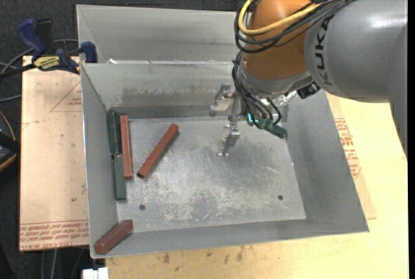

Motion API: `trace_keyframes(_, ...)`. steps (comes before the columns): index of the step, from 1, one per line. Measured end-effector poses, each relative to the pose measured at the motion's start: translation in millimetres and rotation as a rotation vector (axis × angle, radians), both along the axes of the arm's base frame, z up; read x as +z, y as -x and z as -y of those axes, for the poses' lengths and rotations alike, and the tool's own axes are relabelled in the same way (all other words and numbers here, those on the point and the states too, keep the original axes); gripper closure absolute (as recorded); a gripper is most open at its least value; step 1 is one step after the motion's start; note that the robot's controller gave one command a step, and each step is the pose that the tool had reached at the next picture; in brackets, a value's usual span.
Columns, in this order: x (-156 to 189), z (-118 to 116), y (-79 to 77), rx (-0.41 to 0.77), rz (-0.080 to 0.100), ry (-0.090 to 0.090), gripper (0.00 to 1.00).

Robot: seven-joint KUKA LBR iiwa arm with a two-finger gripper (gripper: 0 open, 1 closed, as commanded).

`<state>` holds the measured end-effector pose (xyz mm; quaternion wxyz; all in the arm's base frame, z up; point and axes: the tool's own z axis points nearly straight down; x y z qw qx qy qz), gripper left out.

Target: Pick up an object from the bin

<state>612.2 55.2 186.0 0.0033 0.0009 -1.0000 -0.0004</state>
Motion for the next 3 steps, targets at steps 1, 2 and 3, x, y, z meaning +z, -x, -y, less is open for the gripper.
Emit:
trace_keyframes(1, 4, 0, -1.7, -0.001, 0.008, 0.0, 0.0)
trace_keyframes(2, -40, -52, -8.2, 0.093, 0.012, 0.0, 0.0)
trace_keyframes(3, -49, -87, -8.9, 0.418, 0.008, -0.002, 0.0)
